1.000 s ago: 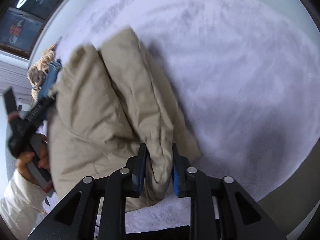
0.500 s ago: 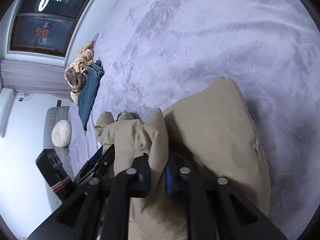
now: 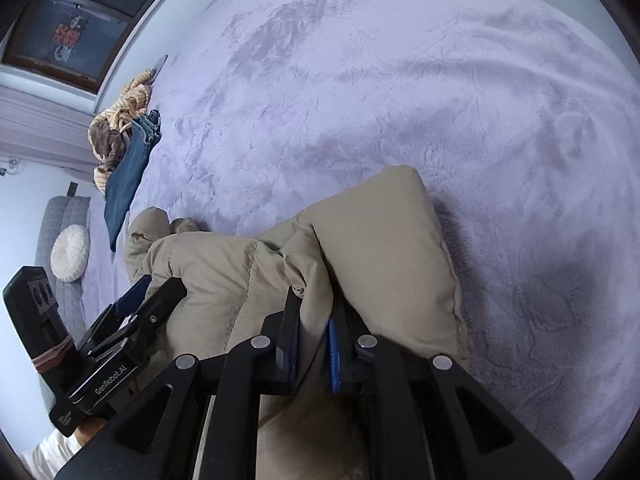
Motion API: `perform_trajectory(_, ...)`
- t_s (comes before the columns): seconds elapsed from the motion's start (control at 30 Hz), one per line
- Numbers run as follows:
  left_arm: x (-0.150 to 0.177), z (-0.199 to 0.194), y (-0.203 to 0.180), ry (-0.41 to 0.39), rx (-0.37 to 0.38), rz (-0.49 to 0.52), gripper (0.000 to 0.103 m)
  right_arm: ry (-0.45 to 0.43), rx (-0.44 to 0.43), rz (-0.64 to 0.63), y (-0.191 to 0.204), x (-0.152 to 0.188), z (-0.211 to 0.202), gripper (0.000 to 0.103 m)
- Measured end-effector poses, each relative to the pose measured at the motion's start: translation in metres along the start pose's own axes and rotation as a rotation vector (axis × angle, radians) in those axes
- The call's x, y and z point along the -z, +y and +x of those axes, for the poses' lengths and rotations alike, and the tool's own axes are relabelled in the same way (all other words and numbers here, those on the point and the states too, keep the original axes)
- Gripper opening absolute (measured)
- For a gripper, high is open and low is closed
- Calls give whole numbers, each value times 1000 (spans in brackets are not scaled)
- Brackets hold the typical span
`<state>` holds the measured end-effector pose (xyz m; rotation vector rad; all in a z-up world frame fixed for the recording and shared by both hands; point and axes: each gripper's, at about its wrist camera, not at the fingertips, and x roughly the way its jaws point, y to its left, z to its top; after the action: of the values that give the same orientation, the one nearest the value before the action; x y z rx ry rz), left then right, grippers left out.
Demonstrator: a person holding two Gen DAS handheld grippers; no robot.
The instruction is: Fold large clothes
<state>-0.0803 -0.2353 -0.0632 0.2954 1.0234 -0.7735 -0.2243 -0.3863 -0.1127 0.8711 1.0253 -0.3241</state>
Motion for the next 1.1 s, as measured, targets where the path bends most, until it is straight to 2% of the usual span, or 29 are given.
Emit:
perform_trajectory(0.1, 0, 0, 2, 0, -3, -6, 88, -45, 26, -67, 14, 11, -28, 15)
perform_trajectory(0.17, 0, -1, 2, 2, -6, -6, 88, -63, -8, -106, 23, 21, -46, 15)
perform_trajectory(0.23, 1, -1, 2, 2, -13, -3, 88, -44, -46, -136, 30, 30, -53, 15)
perform_trajectory(0.3, 0, -3, 2, 5, -25, -4, 88, 8, -47, -178, 37, 42, -48, 15)
perform_trajectory(0.4, 0, -8, 4, 14, -40, -19, 88, 89, 13, -196, 33, 57, -26, 14)
perform_trajectory(0.47, 1, -14, 5, 22, -55, -29, 88, 111, 23, -185, 27, 62, -16, 11)
perform_trajectory(0.6, 8, -35, 9, 48, -86, -53, 88, 126, 18, -182, 21, 63, -11, 10)
perform_trajectory(0.83, 56, -85, 30, 72, -27, -193, 88, 146, 6, -209, 21, 62, -9, 10)
perform_trajectory(0.87, 66, -90, 32, 70, -24, -205, 91, 149, 5, -212, 21, 61, -8, 10)
perform_trajectory(0.9, 76, -92, 32, 80, -21, -217, 100, 150, 4, -216, 21, 62, -7, 10)
perform_trajectory(0.93, 86, -92, 32, 93, -24, -227, 103, 149, 6, -221, 21, 62, -7, 10)
perform_trajectory(1.03, 112, -81, 27, 161, -19, -237, 103, 148, 19, -233, 23, 64, -5, 10)
perform_trajectory(1.1, 126, -75, 24, 180, -6, -251, 103, 151, 35, -247, 25, 68, -3, 10)
